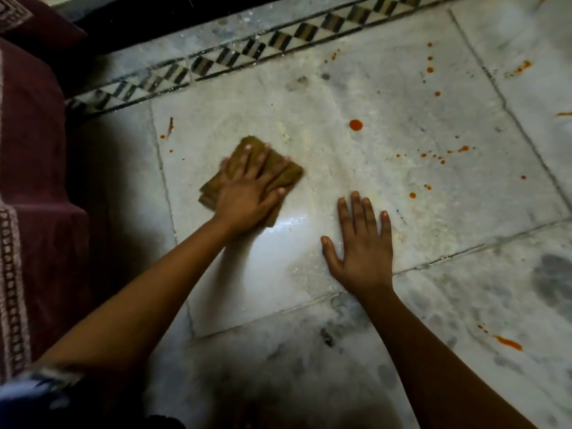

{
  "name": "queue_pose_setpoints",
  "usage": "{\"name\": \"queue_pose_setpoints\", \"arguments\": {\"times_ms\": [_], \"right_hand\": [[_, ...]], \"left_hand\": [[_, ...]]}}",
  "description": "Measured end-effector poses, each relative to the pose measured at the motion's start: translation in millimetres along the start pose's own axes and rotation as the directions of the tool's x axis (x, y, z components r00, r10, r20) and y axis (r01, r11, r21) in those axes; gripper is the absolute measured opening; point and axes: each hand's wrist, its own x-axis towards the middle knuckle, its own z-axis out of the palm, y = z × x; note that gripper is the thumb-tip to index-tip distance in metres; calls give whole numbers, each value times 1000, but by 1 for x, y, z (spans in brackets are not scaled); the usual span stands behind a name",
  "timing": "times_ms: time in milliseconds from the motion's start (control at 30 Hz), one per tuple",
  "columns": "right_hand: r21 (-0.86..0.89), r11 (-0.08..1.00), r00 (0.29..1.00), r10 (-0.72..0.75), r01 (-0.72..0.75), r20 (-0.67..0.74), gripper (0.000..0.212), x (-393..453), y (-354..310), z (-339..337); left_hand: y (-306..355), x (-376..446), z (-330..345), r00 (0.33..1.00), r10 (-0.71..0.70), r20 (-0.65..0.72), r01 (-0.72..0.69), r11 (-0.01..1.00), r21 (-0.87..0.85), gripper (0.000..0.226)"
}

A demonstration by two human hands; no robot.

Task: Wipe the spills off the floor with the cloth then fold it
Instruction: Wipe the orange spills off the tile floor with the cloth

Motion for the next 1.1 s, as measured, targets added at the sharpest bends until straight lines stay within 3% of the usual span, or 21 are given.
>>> {"name": "queue_pose_setpoints", "arguments": {"times_ms": [167,300,433,500,667,733,867,933,1033,1100], "right_hand": [[2,1000,1000,2,-2,12,71,0,0,0],[-10,1000,999,13,-13,41,71,0,-1,-2],[-22,1000,999,7,-6,41,71,0,-2,-4],[-11,1000,1000,8,-8,22,72,2,-3,-6],[8,993,993,-121,121,13,71,28,-27,-12],[27,983,983,-182,181,41,69,45,-37,-10],[57,979,978,-201,197,57,68,66,-40,-1],[63,977,978,-204,202,33,68,69,-39,5],[58,977,978,-206,206,-4,67,69,-39,6],[48,977,978,-208,209,-13,67,69,-39,6]], "left_hand": [[-30,50,-16,935,-353,-21,349,931,-108,52],[8,66,-12,980,-197,22,198,979,-53,52],[8,-16,5,999,24,-27,-24,1000,0,60],[-22,-47,7,999,-28,-35,28,1000,-7,62],[-78,0,-14,907,-421,-23,418,905,-79,53],[-69,17,-18,918,-397,0,396,914,-86,53],[-57,-27,-2,983,-171,-61,171,985,-5,57],[-79,-47,0,956,-274,-107,274,962,-21,58],[-121,-17,-14,819,-561,-122,559,828,-49,54],[-137,26,-26,770,-629,-107,619,777,-115,52]]}}
